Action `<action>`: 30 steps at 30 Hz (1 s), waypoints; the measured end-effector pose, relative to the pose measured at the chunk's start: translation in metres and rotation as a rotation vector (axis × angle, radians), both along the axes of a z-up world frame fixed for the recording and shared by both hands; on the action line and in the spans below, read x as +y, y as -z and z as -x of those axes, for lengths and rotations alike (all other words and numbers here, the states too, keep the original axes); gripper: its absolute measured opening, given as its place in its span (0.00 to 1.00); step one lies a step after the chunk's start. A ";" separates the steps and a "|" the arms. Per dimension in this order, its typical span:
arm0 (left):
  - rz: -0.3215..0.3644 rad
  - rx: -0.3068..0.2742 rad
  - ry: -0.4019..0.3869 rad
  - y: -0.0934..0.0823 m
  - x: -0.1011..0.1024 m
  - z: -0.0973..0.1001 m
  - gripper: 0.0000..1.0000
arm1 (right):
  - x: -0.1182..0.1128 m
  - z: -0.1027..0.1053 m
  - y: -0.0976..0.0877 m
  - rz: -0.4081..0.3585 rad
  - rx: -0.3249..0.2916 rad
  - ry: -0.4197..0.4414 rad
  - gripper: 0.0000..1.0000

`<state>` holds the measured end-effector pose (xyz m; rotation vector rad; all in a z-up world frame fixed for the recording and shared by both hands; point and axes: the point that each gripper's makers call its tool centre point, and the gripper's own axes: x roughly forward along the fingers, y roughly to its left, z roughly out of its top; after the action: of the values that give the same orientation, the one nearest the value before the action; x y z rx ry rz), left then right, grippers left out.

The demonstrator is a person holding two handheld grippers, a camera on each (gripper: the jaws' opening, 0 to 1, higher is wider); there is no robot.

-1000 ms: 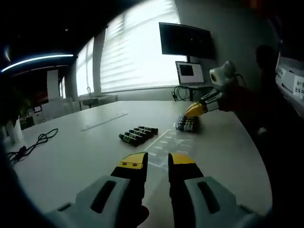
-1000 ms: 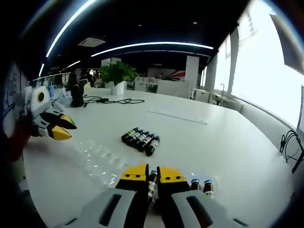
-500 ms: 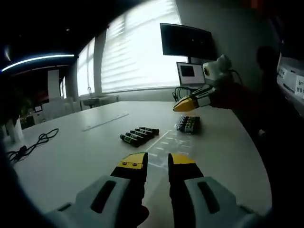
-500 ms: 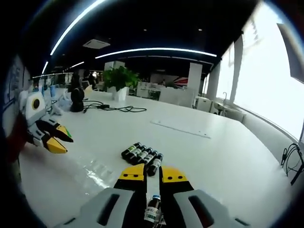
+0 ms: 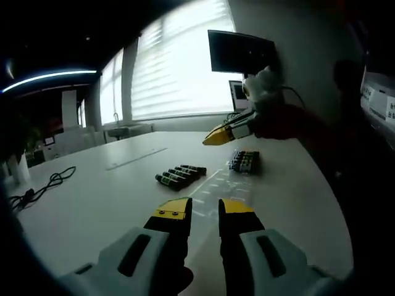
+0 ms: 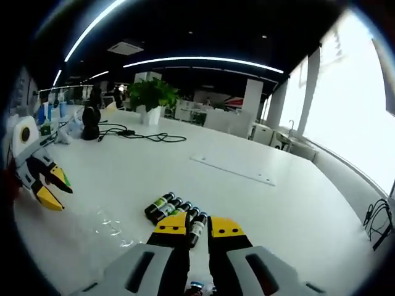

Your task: Grip medicine bottles put into box

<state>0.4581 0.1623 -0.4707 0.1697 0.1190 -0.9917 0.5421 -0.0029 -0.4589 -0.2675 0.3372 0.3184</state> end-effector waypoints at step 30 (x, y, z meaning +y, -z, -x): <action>-0.010 0.002 -0.005 0.002 0.000 0.000 0.12 | 0.001 -0.023 0.054 0.023 0.158 0.031 0.07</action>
<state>0.4583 0.1622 -0.4730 0.1780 0.1261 -0.9865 0.5653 -0.0024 -0.5132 -0.2604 0.5001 0.3062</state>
